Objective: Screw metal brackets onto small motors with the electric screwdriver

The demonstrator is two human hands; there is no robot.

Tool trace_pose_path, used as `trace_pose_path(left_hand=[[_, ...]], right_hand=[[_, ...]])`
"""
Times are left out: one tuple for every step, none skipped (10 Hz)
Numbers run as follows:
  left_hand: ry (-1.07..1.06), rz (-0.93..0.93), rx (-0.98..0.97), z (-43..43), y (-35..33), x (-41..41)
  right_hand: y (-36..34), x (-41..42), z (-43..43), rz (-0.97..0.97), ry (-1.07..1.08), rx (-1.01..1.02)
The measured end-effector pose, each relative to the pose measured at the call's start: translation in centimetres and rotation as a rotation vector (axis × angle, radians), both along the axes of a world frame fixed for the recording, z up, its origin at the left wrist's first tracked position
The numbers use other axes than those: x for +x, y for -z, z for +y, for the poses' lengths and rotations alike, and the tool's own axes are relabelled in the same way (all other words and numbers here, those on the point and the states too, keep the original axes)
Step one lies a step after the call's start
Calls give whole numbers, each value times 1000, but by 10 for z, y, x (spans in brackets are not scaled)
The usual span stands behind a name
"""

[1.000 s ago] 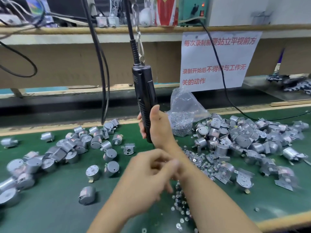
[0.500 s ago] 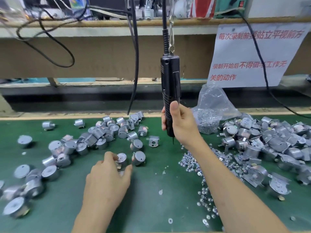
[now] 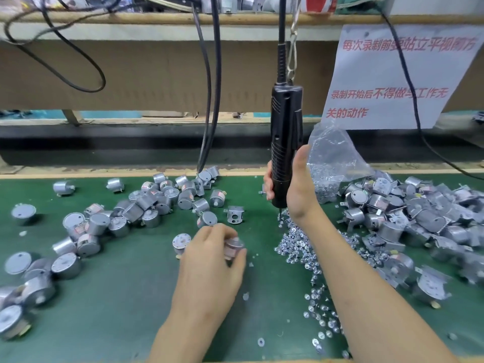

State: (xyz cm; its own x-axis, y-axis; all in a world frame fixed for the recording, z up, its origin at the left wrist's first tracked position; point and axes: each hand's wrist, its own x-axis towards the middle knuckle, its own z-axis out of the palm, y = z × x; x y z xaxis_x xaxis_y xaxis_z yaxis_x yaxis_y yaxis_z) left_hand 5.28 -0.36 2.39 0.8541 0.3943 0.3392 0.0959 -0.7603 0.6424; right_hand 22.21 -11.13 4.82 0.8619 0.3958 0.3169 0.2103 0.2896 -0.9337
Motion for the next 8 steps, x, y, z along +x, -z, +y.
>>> trace_pose_path(left_hand=[[26, -33, 50, -14, 16, 18], [31, -20, 74, -16, 29, 23], [102, -34, 74, -10, 37, 19], [174, -57, 64, -6, 40, 14], [159, -50, 47, -7, 39, 14], [148, -46, 38, -7, 39, 16], [161, -50, 42, -6, 39, 16], [132, -92, 23, -7, 38, 15]], right_hand=[[3, 2, 3, -34, 72, -36], [7, 3, 6, -57, 102, -42], [8, 3, 8, -72, 103, -56], [8, 2, 11, -82, 95, -73], [3, -2, 13, -119, 102, -71], [-3, -5, 12, -177, 109, -48], [-17, -16, 11, -243, 136, -135], [-32, -28, -2, -331, 192, -64]])
